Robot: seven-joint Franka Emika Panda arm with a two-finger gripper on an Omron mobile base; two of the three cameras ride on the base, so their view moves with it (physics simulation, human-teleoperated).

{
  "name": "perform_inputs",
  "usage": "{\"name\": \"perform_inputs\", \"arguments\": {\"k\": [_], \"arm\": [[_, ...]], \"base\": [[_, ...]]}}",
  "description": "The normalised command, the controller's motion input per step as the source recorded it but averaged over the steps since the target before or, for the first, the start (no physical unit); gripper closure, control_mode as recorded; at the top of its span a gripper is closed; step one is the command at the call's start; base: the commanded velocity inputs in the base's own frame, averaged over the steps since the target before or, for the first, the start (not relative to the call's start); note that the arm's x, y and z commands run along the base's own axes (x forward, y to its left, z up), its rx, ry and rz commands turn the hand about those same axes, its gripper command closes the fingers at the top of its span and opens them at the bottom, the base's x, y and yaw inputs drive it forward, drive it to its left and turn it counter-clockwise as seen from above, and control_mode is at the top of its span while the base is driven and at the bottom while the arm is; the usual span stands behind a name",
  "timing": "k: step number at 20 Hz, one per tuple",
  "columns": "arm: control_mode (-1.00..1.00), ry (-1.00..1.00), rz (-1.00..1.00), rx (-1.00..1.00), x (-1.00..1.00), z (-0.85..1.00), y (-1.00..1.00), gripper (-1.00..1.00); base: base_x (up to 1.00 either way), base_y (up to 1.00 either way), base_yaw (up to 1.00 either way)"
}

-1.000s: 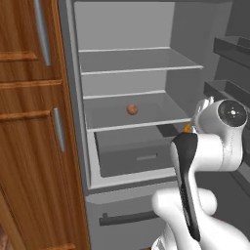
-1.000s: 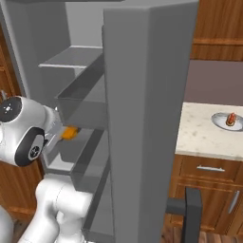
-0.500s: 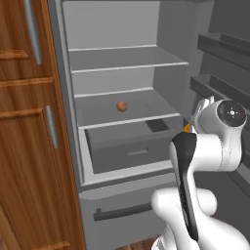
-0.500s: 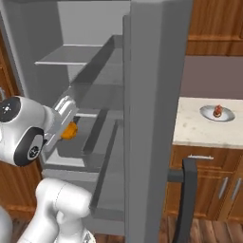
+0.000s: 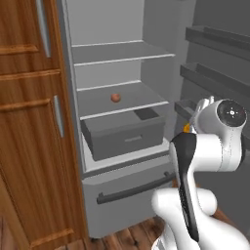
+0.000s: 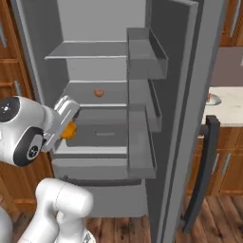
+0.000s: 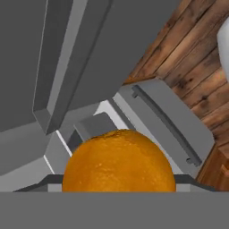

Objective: Place the cold items (orange and onion) from the fridge in one tupperware on the dining counter. Place the warm items (kebab skewer and hot dog) in the stove area in another tupperware.

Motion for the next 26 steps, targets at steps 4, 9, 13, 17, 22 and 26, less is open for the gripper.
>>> {"name": "perform_inputs", "arguments": {"k": [4,9,13,17,22,26], "arm": [[1.00,0.00,0.00,0.00,0.00,0.00,0.00,1.00],[1.00,0.00,0.00,0.00,0.00,0.00,0.00,1.00],[1.00,0.00,0.00,0.00,0.00,0.00,0.00,1.00],[1.00,0.00,0.00,0.00,0.00,0.00,0.00,1.00],[1.00,0.00,0.00,0.00,0.00,0.00,0.00,1.00],[1.00,0.00,0.00,0.00,0.00,0.00,0.00,1.00]], "base": [[-0.46,0.19,-0.31],[-0.40,0.10,-0.31],[-0.43,0.06,-0.32],[-0.38,0.00,-0.32],[-0.37,0.01,-0.34],[-0.41,0.00,-0.36]]}}
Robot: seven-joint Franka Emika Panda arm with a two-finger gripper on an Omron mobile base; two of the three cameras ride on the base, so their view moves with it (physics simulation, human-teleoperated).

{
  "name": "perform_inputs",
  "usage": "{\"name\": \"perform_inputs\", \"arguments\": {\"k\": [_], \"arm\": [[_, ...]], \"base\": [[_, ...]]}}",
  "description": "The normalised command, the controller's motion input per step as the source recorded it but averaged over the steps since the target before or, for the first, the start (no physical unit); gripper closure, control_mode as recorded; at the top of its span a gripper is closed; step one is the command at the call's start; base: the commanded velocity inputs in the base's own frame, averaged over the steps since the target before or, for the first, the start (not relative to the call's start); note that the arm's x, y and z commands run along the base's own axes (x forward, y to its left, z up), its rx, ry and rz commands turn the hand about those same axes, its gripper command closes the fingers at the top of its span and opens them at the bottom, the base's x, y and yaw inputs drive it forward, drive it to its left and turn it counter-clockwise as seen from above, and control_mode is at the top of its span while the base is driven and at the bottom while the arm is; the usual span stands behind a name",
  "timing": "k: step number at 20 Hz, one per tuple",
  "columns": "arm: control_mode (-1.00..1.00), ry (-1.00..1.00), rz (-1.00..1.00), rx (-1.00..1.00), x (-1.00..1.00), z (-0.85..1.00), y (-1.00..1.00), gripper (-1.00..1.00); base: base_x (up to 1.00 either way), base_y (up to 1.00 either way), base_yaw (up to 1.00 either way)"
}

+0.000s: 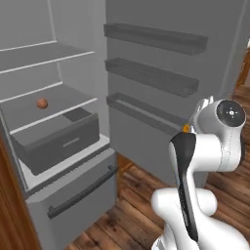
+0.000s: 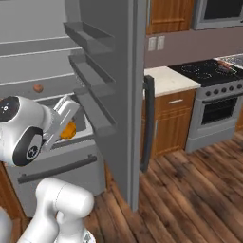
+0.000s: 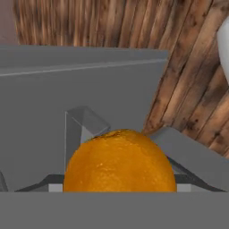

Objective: Place the cold items (orange and onion) from the fridge in one tupperware on the dining counter. Place the warm items (kebab skewer and hot dog) in the stove area in another tupperware.

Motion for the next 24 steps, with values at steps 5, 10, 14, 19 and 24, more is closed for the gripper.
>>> {"name": "perform_inputs", "arguments": {"k": [5,10,14,19,24], "arm": [[1.00,0.00,0.00,0.00,0.00,0.00,0.00,1.00],[1.00,0.00,0.00,0.00,0.00,0.00,0.00,1.00],[1.00,0.00,0.00,0.00,0.00,0.00,0.00,1.00],[1.00,0.00,0.00,0.00,0.00,0.00,0.00,1.00],[1.00,0.00,0.00,0.00,0.00,0.00,0.00,1.00]], "base": [[-0.41,-0.02,-0.39],[-0.45,-0.34,-0.54],[-0.52,-0.48,-0.53],[-0.73,-0.40,-0.50],[-0.87,-0.46,-0.43]]}}
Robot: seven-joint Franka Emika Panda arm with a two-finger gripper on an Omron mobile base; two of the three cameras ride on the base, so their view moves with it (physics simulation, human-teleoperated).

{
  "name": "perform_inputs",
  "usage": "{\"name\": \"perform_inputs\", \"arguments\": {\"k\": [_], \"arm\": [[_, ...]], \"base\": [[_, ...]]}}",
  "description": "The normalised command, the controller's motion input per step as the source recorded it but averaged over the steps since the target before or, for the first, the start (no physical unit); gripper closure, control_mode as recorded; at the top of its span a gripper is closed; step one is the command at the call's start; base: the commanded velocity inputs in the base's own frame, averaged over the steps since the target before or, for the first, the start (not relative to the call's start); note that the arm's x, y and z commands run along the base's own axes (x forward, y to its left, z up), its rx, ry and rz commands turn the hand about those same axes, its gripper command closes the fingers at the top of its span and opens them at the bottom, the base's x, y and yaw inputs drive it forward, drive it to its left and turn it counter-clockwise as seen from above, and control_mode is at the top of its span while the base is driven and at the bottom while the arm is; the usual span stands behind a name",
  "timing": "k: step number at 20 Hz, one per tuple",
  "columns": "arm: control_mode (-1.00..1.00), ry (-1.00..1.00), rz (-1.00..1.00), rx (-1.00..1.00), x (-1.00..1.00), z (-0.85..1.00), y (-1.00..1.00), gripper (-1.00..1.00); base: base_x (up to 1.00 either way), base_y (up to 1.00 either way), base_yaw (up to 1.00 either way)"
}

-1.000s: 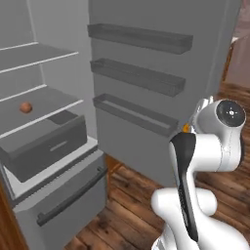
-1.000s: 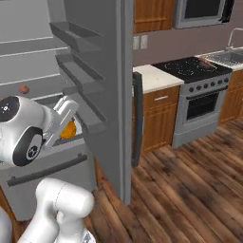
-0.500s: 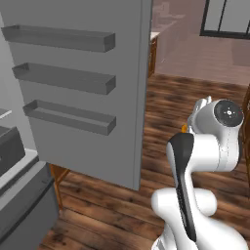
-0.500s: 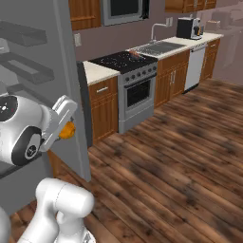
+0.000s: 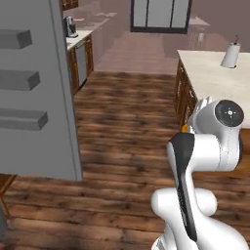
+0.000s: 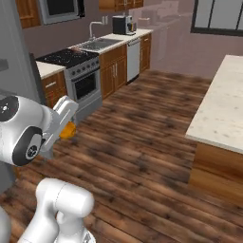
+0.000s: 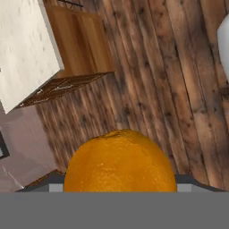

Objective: Place the cold items (orange and onion) from the fridge in one tupperware on the dining counter. Place the warm items (kebab skewer and hot dog) in the stove area in another tupperware.

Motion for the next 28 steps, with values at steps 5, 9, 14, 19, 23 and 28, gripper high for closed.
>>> {"name": "perform_inputs", "arguments": {"k": [5,9,14,19,23,28], "arm": [[1.00,0.00,0.00,0.00,0.00,0.00,0.00,1.00],[1.00,0.00,0.00,0.00,0.00,0.00,0.00,1.00],[1.00,0.00,0.00,0.00,0.00,0.00,0.00,1.00],[1.00,0.00,0.00,0.00,0.00,0.00,0.00,1.00],[1.00,0.00,0.00,0.00,0.00,0.00,0.00,1.00],[1.00,0.00,0.00,0.00,0.00,0.00,0.00,1.00]], "base": [[-0.23,-0.77,-0.22],[0.00,-1.00,-0.12],[0.12,-1.00,-0.06],[0.28,-1.00,-0.01],[0.36,-1.00,0.00],[0.23,-1.00,0.00]]}}
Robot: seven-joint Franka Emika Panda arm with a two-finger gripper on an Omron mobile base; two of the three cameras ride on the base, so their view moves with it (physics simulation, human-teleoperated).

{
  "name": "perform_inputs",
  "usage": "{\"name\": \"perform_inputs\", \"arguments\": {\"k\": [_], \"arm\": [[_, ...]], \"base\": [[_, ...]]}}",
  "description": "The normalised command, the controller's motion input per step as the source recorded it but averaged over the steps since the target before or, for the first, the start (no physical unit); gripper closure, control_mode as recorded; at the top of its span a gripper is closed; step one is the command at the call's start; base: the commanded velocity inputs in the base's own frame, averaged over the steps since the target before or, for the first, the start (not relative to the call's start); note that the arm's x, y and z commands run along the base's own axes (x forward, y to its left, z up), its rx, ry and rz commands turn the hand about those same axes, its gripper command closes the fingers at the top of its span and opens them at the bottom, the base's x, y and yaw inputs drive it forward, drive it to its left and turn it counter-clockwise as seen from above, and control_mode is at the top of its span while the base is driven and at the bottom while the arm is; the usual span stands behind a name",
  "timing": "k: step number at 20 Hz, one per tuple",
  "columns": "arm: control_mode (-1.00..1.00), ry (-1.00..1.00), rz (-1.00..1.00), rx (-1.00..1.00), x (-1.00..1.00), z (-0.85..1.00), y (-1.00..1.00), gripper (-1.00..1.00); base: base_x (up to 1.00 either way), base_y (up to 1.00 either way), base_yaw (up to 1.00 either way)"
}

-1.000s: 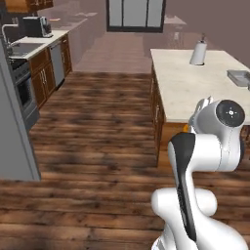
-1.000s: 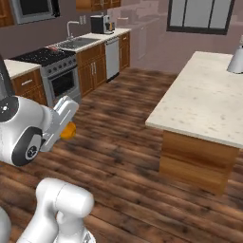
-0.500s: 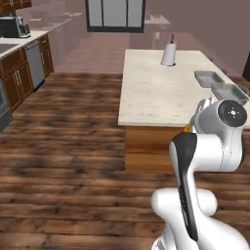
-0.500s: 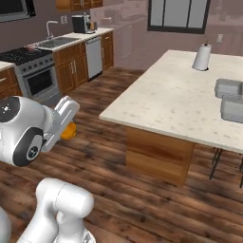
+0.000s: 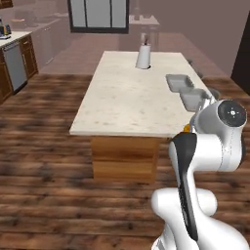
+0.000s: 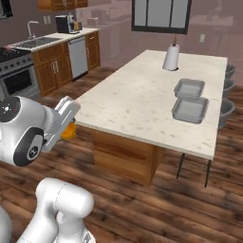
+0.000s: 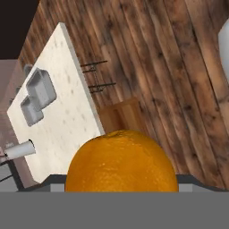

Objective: Place the cold items (orange and onion) from the fridge in one tupperware on the dining counter. Place the warm items (kebab skewer and hot dog) in the stove area in another tupperware.

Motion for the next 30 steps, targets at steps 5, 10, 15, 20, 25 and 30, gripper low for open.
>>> {"name": "perform_inputs", "arguments": {"k": [5,10,15,20,25,30], "arm": [[1.00,0.00,0.00,0.00,0.00,0.00,0.00,1.00],[1.00,0.00,0.00,0.00,0.00,0.00,0.00,1.00],[1.00,0.00,0.00,0.00,0.00,0.00,0.00,1.00],[1.00,0.00,0.00,0.00,0.00,0.00,0.00,1.00],[1.00,0.00,0.00,0.00,0.00,0.00,0.00,1.00],[1.00,0.00,0.00,0.00,0.00,0.00,0.00,1.00]], "base": [[0.19,-1.00,0.00],[0.05,-1.00,0.05],[0.00,-1.00,0.16],[0.00,-1.00,0.22],[0.02,-1.00,0.26],[0.18,-1.00,0.31]]}}
